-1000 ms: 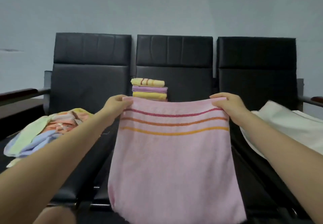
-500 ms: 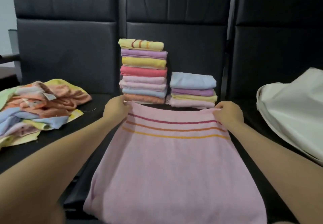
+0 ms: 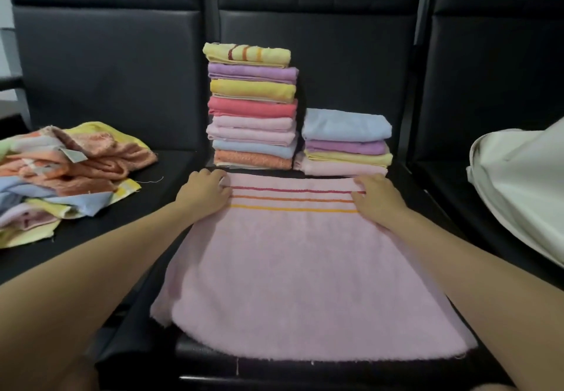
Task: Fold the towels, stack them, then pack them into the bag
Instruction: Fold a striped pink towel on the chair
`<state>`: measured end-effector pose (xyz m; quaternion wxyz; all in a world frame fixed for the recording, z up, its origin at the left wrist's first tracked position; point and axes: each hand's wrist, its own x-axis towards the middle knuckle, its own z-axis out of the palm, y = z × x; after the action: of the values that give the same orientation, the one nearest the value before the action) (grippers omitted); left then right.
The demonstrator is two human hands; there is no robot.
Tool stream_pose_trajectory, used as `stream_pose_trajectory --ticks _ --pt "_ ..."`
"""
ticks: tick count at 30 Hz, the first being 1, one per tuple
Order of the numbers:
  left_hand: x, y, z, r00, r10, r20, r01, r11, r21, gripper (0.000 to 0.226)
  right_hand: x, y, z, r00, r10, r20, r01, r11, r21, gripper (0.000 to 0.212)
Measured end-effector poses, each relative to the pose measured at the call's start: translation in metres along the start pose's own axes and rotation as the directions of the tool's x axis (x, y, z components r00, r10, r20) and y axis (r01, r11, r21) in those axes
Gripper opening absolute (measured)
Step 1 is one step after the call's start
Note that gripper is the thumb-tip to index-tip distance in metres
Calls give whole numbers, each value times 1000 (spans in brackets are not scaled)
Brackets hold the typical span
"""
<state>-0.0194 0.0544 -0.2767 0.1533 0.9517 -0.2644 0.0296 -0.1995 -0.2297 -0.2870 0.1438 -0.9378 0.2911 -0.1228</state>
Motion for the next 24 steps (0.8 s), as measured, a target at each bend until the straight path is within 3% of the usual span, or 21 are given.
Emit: stream_pose_trajectory --ticks 3,6,8,12,16,24 --pt "-8 5 -9 995 -97 31 99 991 -94 50 -12 -6 -3 999 -20 41 23 997 -77 45" --pt "-19 4 -17 986 -151 69 162 967 -197 50 -27 -31 -19 999 32 25 -38 961 273 39" --pt "-33 1 -22 980 -171 102 190 954 -230 43 -43 -53 -27 1000 -9 0 8 909 418 33" --pt "-73 -4 -34 967 -178 184 228 926 -302 23 -93 -95 -27 957 -280 75 232 896 379 14" --pt "-115 -13 -51 930 -173 325 289 890 -354 26 -131 -117 -21 886 -433 164 351 859 372 11" --pt "-195 -20 -74 931 -180 317 236 961 -146 48 -185 -136 -20 808 -533 252 471 841 268 17"
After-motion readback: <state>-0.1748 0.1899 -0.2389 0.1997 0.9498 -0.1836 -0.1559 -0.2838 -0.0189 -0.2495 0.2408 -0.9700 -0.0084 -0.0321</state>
